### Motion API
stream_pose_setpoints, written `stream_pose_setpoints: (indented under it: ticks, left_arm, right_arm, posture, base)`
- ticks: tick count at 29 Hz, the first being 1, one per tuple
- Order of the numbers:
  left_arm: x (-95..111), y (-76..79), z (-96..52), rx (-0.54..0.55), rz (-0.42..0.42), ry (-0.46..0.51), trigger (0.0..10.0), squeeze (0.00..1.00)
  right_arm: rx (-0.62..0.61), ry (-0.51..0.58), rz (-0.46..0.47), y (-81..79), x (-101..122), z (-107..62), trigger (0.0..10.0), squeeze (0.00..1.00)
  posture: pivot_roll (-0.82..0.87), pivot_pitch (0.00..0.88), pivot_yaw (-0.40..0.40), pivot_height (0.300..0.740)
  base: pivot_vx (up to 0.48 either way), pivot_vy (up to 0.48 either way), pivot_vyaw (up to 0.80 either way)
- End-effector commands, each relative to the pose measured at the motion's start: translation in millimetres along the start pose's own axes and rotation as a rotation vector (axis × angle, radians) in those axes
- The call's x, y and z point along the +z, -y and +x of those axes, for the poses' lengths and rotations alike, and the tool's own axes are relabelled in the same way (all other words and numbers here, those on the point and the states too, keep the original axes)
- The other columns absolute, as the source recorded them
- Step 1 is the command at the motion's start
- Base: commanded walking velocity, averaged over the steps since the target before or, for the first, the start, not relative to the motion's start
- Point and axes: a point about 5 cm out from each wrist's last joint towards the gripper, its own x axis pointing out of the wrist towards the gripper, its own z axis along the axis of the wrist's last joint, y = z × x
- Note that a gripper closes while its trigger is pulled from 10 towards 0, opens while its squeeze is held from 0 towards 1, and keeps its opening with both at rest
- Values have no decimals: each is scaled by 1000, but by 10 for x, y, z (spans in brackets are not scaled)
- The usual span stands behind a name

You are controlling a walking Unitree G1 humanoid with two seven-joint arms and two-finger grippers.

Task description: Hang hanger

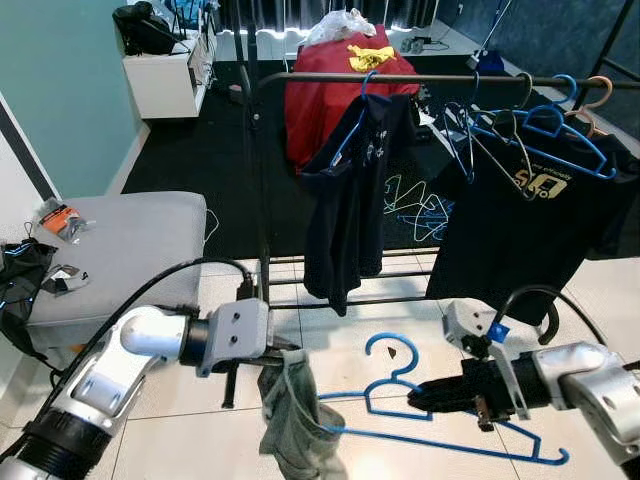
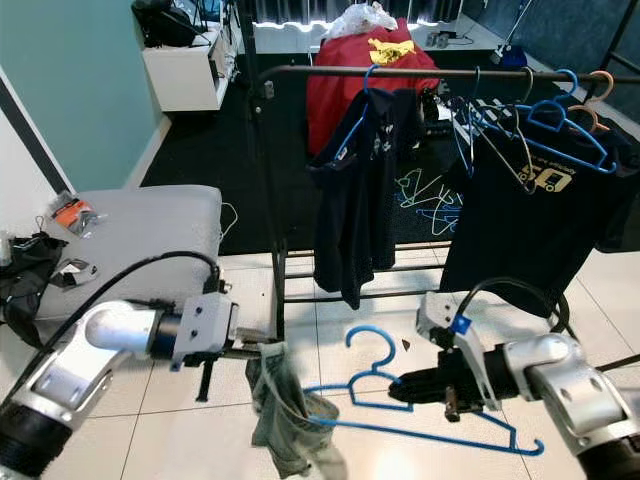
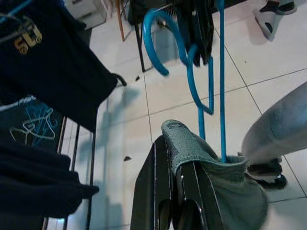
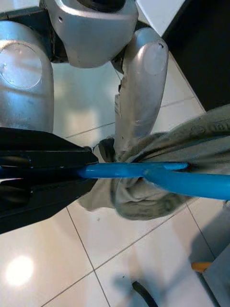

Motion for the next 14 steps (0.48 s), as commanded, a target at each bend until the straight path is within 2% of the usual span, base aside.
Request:
stream_pose_setpoints:
  ticks: [1, 7, 11, 14]
  left_arm:
    - [63, -1, 72, -32, 5, 30, 10000, 0]
    - [138, -49, 120, -31, 21, 61, 10000, 0]
    - [177, -24, 104, -69, 4, 67, 10000, 0]
    - [185, -13, 97, -81, 3, 64, 10000, 0]
  right_arm:
    - [42, -20, -2, -16, -1, 55, 10000, 0]
    - [72, -6, -22, -45, 16, 84, 10000, 0]
    - [-21, 32, -113, 32, 46, 77, 10000, 0]
    - [-47, 37, -124, 60, 50, 75, 10000, 0]
  posture:
    - [12, 43, -1, 740]
    - [14, 48, 4, 740]
    - [15, 48, 7, 740]
    - [16, 48, 5, 740]
  base:
    - [0, 0, 0]
    - [0, 0, 0]
    - [0, 0, 0]
    - [0, 0, 0]
